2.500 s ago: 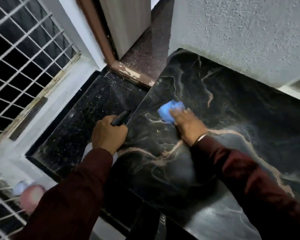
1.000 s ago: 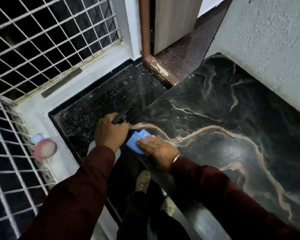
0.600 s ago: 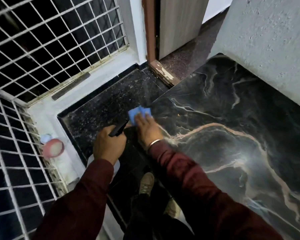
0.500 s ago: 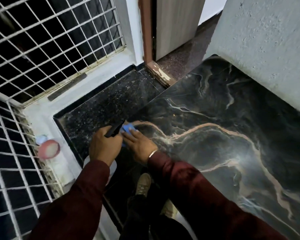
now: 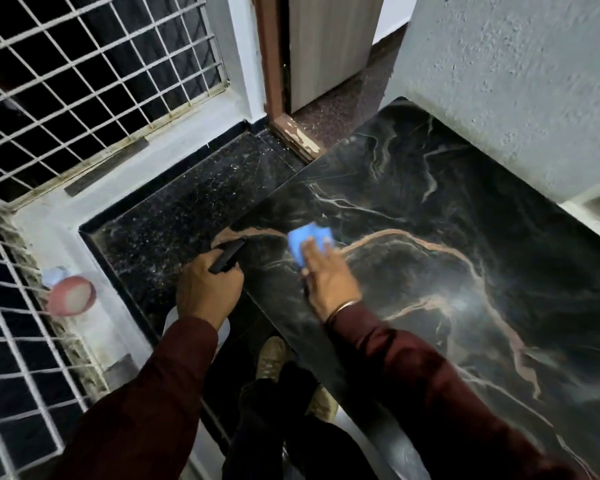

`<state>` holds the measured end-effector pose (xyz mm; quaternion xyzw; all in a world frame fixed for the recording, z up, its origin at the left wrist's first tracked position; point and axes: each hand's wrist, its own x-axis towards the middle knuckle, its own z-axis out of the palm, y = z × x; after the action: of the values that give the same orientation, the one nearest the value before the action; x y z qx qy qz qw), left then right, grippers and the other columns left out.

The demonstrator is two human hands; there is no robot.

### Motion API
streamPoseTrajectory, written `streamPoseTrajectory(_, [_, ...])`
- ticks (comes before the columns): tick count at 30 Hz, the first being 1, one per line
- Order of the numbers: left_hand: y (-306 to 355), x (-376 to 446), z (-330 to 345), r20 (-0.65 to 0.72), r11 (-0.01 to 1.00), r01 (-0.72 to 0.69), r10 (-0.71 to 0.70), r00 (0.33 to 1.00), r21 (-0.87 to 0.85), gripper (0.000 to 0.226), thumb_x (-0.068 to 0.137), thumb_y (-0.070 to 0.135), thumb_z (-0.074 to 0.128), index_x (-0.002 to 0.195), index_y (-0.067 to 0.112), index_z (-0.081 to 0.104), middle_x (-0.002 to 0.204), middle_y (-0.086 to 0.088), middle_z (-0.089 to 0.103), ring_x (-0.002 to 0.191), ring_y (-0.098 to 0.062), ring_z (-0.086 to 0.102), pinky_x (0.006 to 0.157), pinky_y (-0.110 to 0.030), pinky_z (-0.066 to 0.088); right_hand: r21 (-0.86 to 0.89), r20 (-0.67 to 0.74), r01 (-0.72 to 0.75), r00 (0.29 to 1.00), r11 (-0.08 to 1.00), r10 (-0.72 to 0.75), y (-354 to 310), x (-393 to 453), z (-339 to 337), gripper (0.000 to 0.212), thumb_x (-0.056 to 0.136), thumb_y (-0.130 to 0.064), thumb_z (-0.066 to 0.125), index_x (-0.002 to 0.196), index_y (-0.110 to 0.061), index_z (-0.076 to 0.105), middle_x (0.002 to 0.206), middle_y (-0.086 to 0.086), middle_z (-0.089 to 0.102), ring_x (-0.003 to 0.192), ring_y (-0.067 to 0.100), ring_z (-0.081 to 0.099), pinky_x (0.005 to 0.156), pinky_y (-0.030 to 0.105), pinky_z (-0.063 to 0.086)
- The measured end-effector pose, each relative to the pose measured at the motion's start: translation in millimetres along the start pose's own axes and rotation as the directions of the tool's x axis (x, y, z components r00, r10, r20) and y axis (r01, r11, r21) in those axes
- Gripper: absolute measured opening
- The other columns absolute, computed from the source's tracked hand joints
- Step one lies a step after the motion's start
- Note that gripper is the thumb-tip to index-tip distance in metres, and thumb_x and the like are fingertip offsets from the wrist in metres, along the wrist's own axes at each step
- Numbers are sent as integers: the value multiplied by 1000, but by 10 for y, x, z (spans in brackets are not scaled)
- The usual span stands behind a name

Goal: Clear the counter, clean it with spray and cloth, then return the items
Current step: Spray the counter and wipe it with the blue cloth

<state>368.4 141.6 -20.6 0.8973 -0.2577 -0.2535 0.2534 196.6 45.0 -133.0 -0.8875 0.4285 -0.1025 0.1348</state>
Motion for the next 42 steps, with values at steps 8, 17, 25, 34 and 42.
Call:
streamPoseTrajectory(8, [134,-91,25,7,998,-46,46,999,-30,21,89,22,66,68,20,66,75,-10,67,80,-40,63,76,-44,55,-62,100,222,971,973,-215,856,-568,-252,52,91,-25,38,142,-13,39,146,13,43,135,34,38,112,47,27])
streamPoseTrajectory(17, [268,-167,53,-11,991,-124,124,992,-52,30,91,15,63,118,20,75,116,-13,73,111,-37,64,92,-36,49,-22,70,122,990,992,-120,-141,-556,124,54,89,-23,35,141,-6,43,146,13,42,136,41,33,110,54,31])
streamPoseTrajectory(25, [304,-234,33,-28,987,-149,148,989,-56,33,92,16,63,122,23,74,122,-11,72,116,-36,62,94,-34,47,71,160,304,937,950,-312,827,-1176,-310,52,91,-17,38,143,-18,35,148,4,39,139,27,30,117,37,16])
streamPoseTrajectory(34, [358,-296,92,-29,982,-185,184,982,-35,30,90,13,62,117,18,75,123,-9,70,116,-34,62,95,-29,45,17,81,206,975,978,-206,-44,-889,77,51,89,-21,43,136,-4,48,141,15,49,130,40,44,106,53,37])
streamPoseTrajectory(42, [497,-482,340,95,971,-237,235,967,12,14,86,20,60,79,14,71,78,-7,66,81,-36,61,70,-32,43,-40,-56,-373,927,927,370,1572,-1102,-625,56,83,-20,31,136,-4,45,142,21,44,130,45,40,108,51,32])
